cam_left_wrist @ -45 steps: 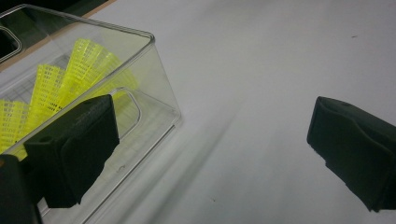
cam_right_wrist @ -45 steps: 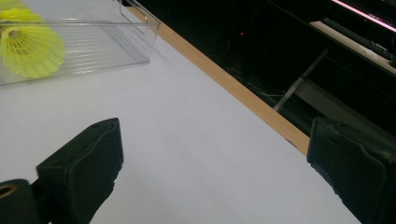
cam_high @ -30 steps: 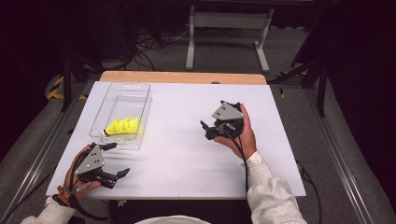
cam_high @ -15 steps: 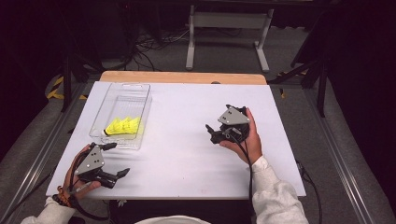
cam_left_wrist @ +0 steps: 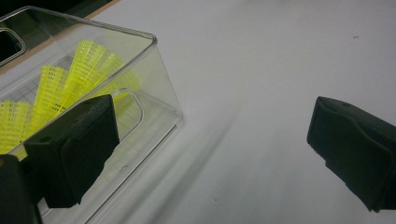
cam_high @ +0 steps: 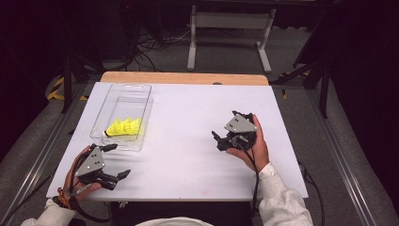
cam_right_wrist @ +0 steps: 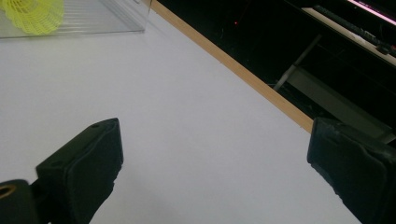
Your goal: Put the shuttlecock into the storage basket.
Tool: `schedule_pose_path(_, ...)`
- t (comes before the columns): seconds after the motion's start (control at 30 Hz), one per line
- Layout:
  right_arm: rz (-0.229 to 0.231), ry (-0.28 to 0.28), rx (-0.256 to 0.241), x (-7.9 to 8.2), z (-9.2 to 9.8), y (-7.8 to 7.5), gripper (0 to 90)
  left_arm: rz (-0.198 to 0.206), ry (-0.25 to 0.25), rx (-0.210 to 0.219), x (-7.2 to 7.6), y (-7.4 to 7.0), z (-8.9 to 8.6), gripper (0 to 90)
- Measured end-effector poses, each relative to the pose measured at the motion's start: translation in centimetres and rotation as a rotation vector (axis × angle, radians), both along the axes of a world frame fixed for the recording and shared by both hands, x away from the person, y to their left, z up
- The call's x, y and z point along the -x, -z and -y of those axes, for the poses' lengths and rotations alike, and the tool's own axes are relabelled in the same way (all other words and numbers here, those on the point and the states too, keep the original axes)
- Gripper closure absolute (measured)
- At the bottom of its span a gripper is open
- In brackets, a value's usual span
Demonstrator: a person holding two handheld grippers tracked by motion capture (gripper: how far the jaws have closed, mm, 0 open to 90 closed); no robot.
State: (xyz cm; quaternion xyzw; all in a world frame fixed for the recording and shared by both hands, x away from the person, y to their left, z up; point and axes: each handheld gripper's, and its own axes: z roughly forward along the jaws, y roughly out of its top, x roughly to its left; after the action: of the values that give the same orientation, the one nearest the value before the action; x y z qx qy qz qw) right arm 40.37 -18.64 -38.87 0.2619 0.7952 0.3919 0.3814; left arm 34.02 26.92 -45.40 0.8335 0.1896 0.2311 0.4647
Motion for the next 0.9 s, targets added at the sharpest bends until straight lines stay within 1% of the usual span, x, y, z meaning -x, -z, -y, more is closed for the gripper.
schedule_pose_path(0.17, 0.000, -0.001, -0.007, 0.6, 0.6, 0.4, 4.5, 0.003, 0.000, -0.002, 0.0, 0.0, 0.1, 2.9)
schedule_pose_path(0.3, 0.003, 0.000, -0.002, 1.1, 1.0, 0.7, 4.4, 0.006, 0.000, -0.005, 0.1, 0.0, 0.1, 2.9)
schedule_pose_path(0.37, 0.003, -0.002, -0.012, 1.5, 1.3, 0.9, 4.4, 0.003, -0.001, -0.004, 0.1, 0.0, 0.1, 2.9)
schedule_pose_path(0.53, 0.019, 0.000, -0.009, 2.2, 2.0, 1.6, 4.4, 0.003, 0.000, -0.007, 0.0, 0.0, 0.1, 2.9)
schedule_pose_path(0.73, 0.031, 0.000, -0.046, 2.9, 2.8, 2.3, 4.5, 0.008, -0.001, -0.012, 0.0, 0.0, 0.2, 3.0)
schedule_pose_path(0.9, 0.026, 0.016, -0.048, 3.4, 3.4, 2.9, 4.5, 0.000, 0.003, -0.010, 0.0, 0.1, 0.2, 2.9)
